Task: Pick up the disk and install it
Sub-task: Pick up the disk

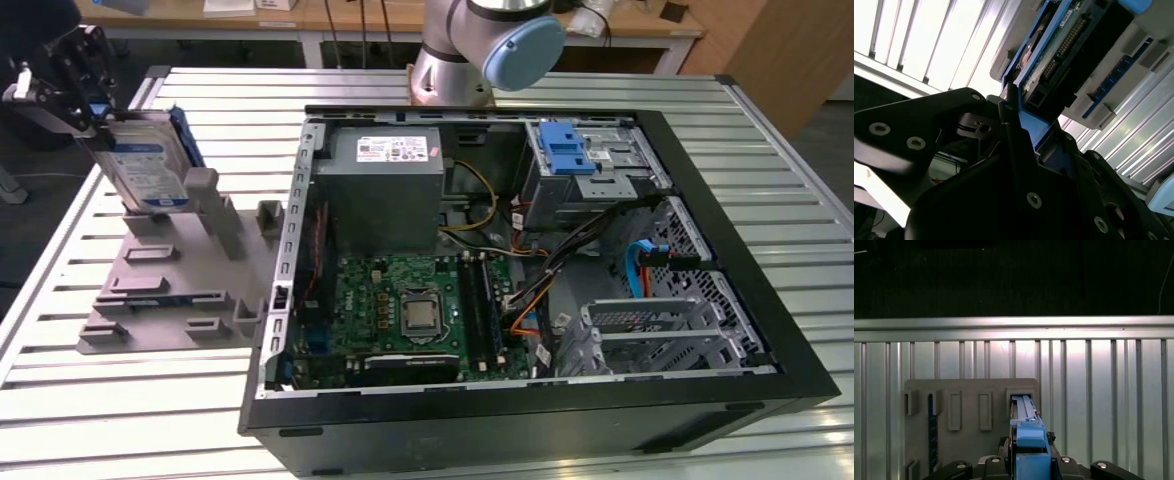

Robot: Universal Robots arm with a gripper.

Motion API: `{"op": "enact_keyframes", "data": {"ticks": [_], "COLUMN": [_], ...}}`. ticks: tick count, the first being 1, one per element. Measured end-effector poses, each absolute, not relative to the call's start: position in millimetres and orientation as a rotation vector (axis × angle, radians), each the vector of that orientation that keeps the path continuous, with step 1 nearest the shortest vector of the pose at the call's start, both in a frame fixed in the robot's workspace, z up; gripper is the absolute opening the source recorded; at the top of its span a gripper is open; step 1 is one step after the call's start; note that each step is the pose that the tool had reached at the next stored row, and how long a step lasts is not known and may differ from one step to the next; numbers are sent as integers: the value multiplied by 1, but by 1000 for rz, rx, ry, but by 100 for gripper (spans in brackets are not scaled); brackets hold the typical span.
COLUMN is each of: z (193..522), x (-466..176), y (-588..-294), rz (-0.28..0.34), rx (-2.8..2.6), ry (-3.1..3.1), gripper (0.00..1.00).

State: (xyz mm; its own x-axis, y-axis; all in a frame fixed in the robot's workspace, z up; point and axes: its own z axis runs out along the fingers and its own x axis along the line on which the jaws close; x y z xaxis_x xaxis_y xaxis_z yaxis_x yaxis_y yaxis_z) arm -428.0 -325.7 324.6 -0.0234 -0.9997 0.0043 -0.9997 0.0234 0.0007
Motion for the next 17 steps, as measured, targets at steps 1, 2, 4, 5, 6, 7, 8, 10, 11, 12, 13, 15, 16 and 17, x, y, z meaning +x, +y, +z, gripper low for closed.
{"op": "enact_keyframes", "data": {"ticks": [1, 2, 4, 5, 6, 7, 8, 10, 11, 12, 13, 15, 16, 17], "z": [325, 326, 327, 328, 328, 329, 330, 331, 331, 332, 333, 334, 334, 335], "x": [-428, -428, -428, -428, -428, -428, -428, -428, -428, -428, -428, -428, -428, -428], "y": [-326, -326, -326, -326, -326, -326, -326, -326, -326, -326, -326, -326, -326, -326], "rz": [4, 4, 4, 4, 4, 4, 4, 4, 4, 4, 4, 4, 4, 4], "rx": [2193, 2193, 2193, 2193, 2193, 2193, 2193, 2193, 2193, 2193, 2193, 2193, 2193, 2193], "ry": [-2245, -2245, -2245, -2245, -2245, -2245, -2245, -2245, -2245, -2245, -2245, -2245, -2245, -2245], "gripper": [36, 36, 36, 36, 36, 36, 36, 36, 36, 36, 36, 36, 36, 36]}}
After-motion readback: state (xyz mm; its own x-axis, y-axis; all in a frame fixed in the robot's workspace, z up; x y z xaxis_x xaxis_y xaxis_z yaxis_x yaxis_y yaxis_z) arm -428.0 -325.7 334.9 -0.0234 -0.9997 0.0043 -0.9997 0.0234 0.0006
